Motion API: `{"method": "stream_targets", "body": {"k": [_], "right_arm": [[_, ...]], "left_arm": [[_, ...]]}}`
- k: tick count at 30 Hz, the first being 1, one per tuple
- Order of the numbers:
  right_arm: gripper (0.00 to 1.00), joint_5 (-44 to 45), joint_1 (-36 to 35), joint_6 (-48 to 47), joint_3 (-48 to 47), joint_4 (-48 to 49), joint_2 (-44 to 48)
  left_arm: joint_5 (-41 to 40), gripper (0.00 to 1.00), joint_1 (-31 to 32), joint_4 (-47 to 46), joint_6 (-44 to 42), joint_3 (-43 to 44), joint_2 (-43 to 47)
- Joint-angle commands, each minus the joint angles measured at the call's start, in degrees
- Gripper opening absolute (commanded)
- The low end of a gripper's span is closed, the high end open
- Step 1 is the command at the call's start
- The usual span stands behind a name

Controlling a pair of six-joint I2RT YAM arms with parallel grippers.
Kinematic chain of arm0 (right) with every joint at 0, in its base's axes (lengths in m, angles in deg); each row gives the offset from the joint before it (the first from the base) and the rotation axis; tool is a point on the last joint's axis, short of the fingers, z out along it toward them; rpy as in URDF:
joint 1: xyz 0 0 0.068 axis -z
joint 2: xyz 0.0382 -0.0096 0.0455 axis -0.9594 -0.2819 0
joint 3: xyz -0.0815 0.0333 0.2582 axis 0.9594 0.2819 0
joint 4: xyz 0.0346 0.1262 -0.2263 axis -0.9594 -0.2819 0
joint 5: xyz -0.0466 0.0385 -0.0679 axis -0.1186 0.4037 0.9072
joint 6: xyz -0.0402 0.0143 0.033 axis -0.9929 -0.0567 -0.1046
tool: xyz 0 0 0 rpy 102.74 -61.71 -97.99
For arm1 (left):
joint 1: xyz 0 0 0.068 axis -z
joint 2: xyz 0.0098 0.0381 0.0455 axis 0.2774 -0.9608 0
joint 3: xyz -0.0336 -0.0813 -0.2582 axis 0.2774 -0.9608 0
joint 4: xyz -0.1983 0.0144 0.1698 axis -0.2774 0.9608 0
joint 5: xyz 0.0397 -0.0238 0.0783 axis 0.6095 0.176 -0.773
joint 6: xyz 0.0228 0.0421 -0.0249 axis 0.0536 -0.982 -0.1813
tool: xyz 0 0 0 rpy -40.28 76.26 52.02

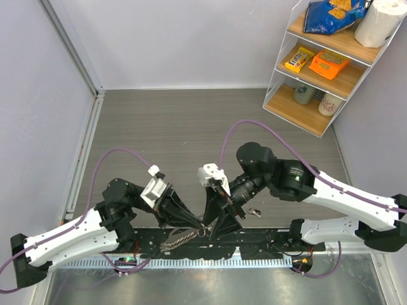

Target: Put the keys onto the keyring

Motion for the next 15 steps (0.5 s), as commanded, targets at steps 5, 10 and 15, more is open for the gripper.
{"method": "stream_targets", "body": {"k": [5, 10, 15], "right_arm": [[0.56, 29.98, 0.33, 3.68, -0.16, -0.98, 8.12], [0.52, 42.20, 0.33, 5.44, 0.28, -2.66, 11.64], [0.50, 46.08, 0.33, 5.53, -0.51, -4.68, 11.55]], "left_arm": [[-11.16, 0.00, 0.50, 14.94, -7.78, 5.90, 0.50], [-13.97, 0.00, 0.42, 20.14, -9.63, 7.83, -0.02], [-15.64, 0.00, 0.50, 22.25, -10.07, 8.62, 0.06]]}}
